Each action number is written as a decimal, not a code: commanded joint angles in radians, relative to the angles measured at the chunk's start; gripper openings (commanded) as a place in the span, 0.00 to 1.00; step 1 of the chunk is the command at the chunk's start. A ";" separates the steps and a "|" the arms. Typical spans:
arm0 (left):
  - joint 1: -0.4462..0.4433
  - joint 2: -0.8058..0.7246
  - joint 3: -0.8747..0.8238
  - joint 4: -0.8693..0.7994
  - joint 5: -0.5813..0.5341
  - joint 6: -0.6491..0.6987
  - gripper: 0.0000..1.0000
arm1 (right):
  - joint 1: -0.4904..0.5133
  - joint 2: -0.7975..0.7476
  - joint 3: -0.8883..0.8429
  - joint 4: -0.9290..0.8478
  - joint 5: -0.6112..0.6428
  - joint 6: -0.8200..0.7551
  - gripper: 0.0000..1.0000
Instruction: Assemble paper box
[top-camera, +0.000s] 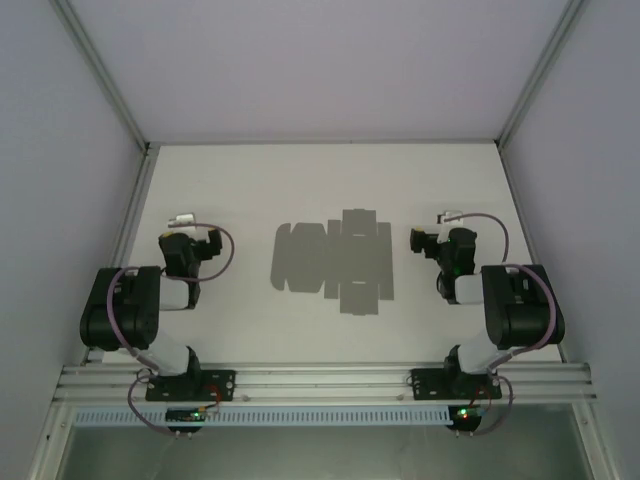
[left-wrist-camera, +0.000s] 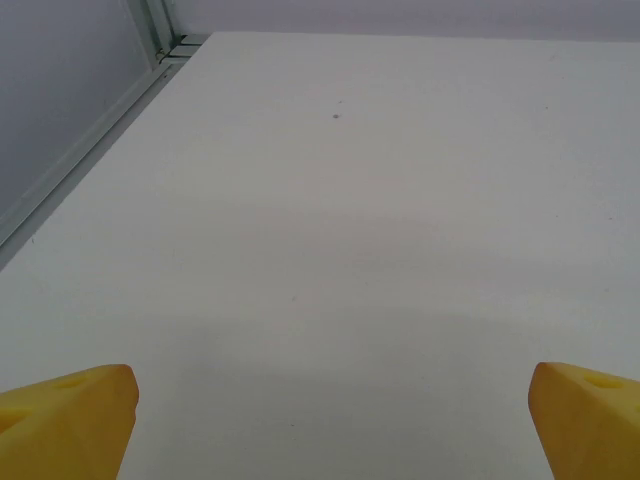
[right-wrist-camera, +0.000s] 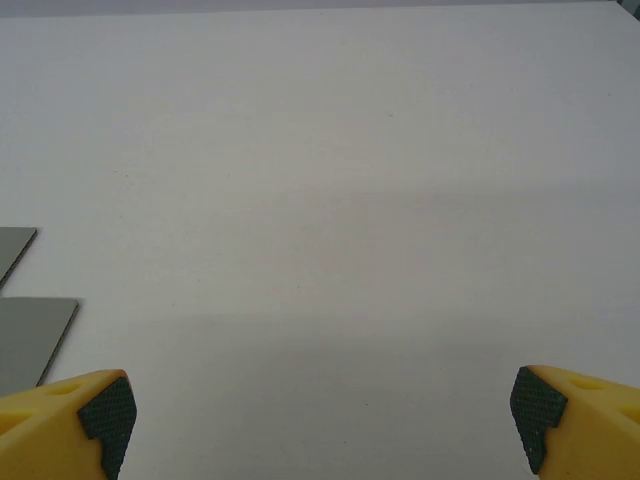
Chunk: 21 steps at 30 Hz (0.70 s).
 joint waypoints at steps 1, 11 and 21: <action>0.007 -0.013 0.018 0.013 0.011 0.009 0.99 | -0.006 0.002 0.018 0.000 -0.012 -0.002 0.99; 0.007 -0.013 0.018 0.013 0.013 0.009 0.99 | -0.011 0.002 0.019 0.000 -0.021 0.002 0.99; 0.009 -0.010 0.032 -0.012 0.077 0.030 0.99 | -0.024 0.004 0.019 0.001 -0.044 0.011 0.99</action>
